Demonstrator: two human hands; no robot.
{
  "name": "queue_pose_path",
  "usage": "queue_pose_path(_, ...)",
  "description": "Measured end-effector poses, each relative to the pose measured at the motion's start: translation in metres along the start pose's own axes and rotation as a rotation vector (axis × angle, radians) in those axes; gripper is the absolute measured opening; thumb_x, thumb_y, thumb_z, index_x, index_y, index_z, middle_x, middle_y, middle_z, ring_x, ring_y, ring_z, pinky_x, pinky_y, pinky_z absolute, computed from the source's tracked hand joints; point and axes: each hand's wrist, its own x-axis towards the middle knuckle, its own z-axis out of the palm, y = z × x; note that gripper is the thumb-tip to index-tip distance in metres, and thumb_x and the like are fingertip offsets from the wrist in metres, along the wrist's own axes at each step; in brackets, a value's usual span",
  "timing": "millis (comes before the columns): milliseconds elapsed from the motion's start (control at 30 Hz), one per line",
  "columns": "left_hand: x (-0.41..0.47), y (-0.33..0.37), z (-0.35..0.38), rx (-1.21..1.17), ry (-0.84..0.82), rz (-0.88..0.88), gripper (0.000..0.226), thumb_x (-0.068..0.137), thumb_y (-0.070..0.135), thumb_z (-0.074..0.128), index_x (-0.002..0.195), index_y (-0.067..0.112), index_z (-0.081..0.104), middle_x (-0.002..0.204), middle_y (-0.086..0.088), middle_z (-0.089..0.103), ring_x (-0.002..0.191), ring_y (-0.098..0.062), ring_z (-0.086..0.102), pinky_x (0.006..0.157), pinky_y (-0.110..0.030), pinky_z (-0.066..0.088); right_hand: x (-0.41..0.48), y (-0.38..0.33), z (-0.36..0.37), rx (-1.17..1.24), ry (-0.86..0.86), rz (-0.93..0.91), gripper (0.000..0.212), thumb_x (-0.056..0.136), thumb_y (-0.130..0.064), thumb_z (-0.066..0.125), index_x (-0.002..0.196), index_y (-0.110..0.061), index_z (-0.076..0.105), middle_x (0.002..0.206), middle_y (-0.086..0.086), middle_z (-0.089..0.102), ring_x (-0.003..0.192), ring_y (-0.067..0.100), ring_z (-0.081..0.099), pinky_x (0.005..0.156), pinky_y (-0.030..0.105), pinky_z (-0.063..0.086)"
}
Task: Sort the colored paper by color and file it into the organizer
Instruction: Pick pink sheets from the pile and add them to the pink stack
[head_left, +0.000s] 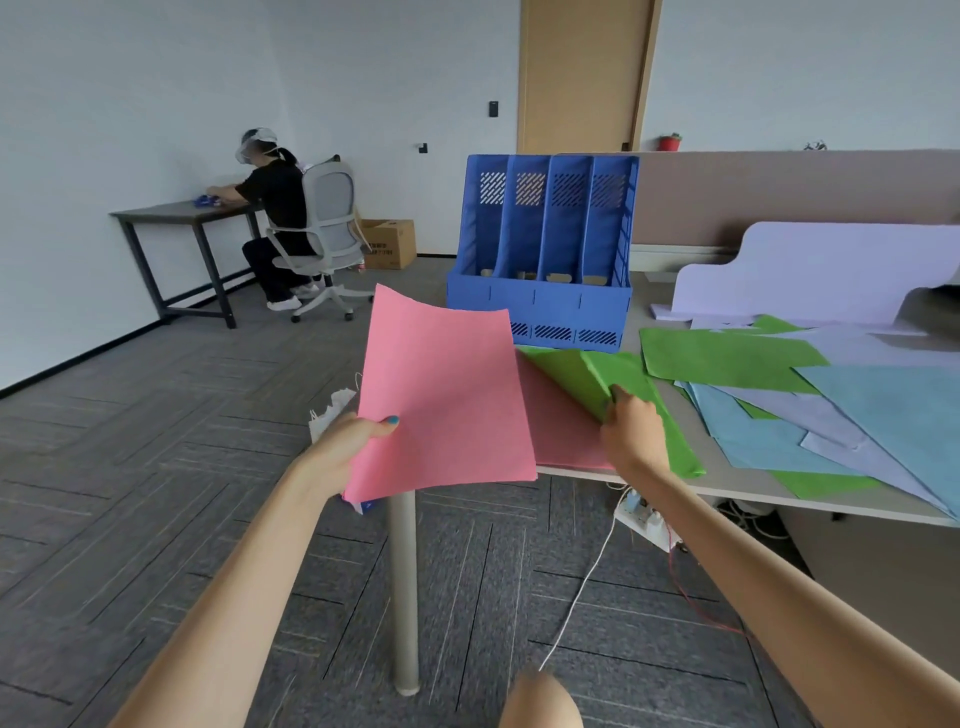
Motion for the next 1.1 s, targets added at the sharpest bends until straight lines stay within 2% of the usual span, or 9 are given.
queue_pose_path(100,0.005,0.012,0.018,0.045,-0.117,-0.010,0.027,0.093,0.011,0.058,0.120,0.009,0.060,0.110,-0.008,0.067,0.099,-0.026,0.062,0.093,-0.038,0.044,0.012,0.010,-0.009,0.165,0.122,0.131,0.016,0.084,0.009,0.037,0.081,-0.003,0.047,0.075,0.019,0.053,0.070,0.033,0.045,0.061,0.034,0.031)
queue_pose_path(200,0.017,0.021,0.043,0.068,-0.166,-0.030,0.010,0.093,0.008,0.055,0.096,0.014,0.062,0.106,-0.009,0.066,0.086,-0.020,0.060,0.080,-0.029,0.044,0.016,0.020,-0.019,0.213,0.209,0.162,0.015,0.085,0.008,0.037,0.079,-0.004,0.044,0.075,0.016,0.050,0.070,0.031,0.039,0.060,0.034,0.026)
queue_pose_path(267,0.024,0.028,0.062,0.073,-0.153,-0.019,0.011,0.092,0.007,0.056,0.088,0.017,0.058,0.104,-0.005,0.063,0.082,-0.015,0.056,0.073,-0.027,0.043,0.017,0.024,-0.024,0.208,0.258,0.162,0.015,0.084,0.010,0.036,0.080,-0.003,0.042,0.071,0.013,0.046,0.067,0.031,0.037,0.055,0.034,0.020)
queue_pose_path(367,0.043,0.032,0.086,0.084,-0.128,0.008,0.016,0.088,0.008,0.061,0.101,0.014,0.055,0.109,0.001,0.058,0.100,-0.017,0.050,0.090,-0.029,0.037,0.020,0.031,-0.029,0.202,0.307,0.134,0.017,0.082,0.012,0.035,0.080,-0.003,0.041,0.063,0.011,0.043,0.063,0.032,0.039,0.053,0.034,0.020)
queue_pose_path(467,0.061,0.035,0.102,0.124,-0.141,0.036,0.039,0.083,0.012,0.066,0.121,0.009,0.055,0.124,0.001,0.056,0.117,-0.018,0.048,0.092,-0.028,0.030,0.025,0.037,-0.034,0.179,0.305,0.114,0.016,0.081,0.012,0.035,0.082,-0.003,0.043,0.066,0.015,0.047,0.064,0.034,0.039,0.055,0.034,0.022)
queue_pose_path(667,0.086,0.029,0.125,0.245,-0.102,0.015,0.045,0.085,0.010,0.065,0.126,0.003,0.048,0.137,-0.006,0.046,0.133,-0.023,0.036,0.111,-0.040,0.024,0.027,0.042,-0.038,0.173,0.319,0.083,0.020,0.080,0.013,0.037,0.080,-0.007,0.039,0.056,0.009,0.039,0.056,0.032,0.034,0.049,0.034,0.016)
queue_pose_path(767,0.090,0.027,0.129,0.274,-0.051,0.084,0.048,0.082,0.015,0.069,0.125,0.003,0.051,0.134,-0.010,0.053,0.125,-0.026,0.047,0.107,-0.042,0.034,0.025,0.043,-0.035,0.180,0.307,0.067,0.021,0.080,0.013,0.037,0.082,-0.008,0.039,0.054,0.006,0.035,0.054,0.030,0.032,0.047,0.033,0.014)
queue_pose_path(933,0.096,0.021,0.133,0.363,0.072,0.223,0.030,0.084,0.007,0.066,0.112,0.001,0.059,0.112,-0.014,0.065,0.093,-0.023,0.058,0.077,-0.029,0.042,0.022,0.041,-0.029,0.136,0.297,0.054,0.028,0.081,0.012,0.037,0.102,0.002,0.052,0.065,0.013,0.046,0.061,0.032,0.038,0.054,0.034,0.025)
queue_pose_path(1100,0.096,0.015,0.134,0.393,0.107,0.249,0.025,0.083,0.008,0.068,0.105,0.007,0.056,0.105,-0.010,0.065,0.095,-0.027,0.061,0.082,-0.033,0.045,0.015,0.030,-0.025,-0.003,0.193,-0.026,0.036,0.072,0.014,0.039,0.103,0.000,0.049,0.071,0.021,0.055,0.063,0.035,0.046,0.055,0.035,0.031)
